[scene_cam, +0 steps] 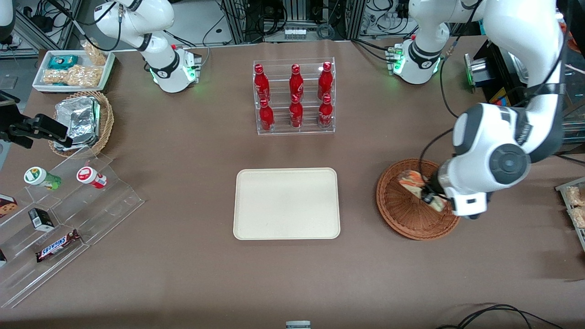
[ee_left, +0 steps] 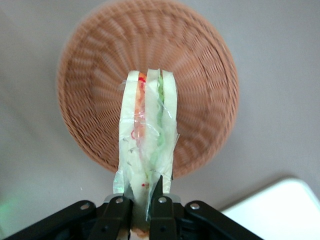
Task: Place sandwich from basket to tray
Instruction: 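Carry the sandwich with the left gripper over the cream tray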
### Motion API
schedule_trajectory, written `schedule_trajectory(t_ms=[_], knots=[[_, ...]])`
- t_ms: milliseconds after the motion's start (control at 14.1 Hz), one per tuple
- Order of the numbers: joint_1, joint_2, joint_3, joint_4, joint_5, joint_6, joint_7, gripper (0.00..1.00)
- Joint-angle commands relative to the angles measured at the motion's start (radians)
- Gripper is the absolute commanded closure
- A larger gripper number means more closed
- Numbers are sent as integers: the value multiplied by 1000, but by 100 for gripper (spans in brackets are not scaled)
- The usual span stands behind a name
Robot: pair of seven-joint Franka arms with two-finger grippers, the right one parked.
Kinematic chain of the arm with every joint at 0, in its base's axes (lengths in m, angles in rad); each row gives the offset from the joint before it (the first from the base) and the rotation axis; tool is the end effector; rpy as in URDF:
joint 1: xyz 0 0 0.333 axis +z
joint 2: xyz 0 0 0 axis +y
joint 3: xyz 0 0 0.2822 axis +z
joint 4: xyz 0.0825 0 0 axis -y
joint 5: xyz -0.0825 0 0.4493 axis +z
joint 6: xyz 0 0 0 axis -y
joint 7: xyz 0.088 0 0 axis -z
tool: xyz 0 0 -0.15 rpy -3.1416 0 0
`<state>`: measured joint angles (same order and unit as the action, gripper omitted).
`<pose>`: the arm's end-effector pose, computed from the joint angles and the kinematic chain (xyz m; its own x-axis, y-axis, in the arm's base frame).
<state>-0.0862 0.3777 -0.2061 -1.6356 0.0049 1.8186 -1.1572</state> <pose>0.6529 -0.1893 0.2879 0.6306 0.7634 -0.1397 0.7504 -0.6457 -0.1415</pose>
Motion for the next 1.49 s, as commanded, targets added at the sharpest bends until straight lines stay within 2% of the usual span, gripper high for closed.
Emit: schedule_trajectory(t_ms=[0,142,354,496,780,921,1063,1205,1417], knots=[[-68,102,-78,123,80,-5,42,96],[-150,191,-78,234,139,-4,126,93],[-257,308,-78,396,144,1,259,86],[-319,366,-75,459,142,46,271,86],[-411,405,-73,468,156,175,275,87],[-455,435,-73,468,231,235,275,87],[-466,469,-75,462,268,304,281,87],[-472,501,-78,462,264,376,286,87],[-471,532,-107,459,248,383,312,87]])
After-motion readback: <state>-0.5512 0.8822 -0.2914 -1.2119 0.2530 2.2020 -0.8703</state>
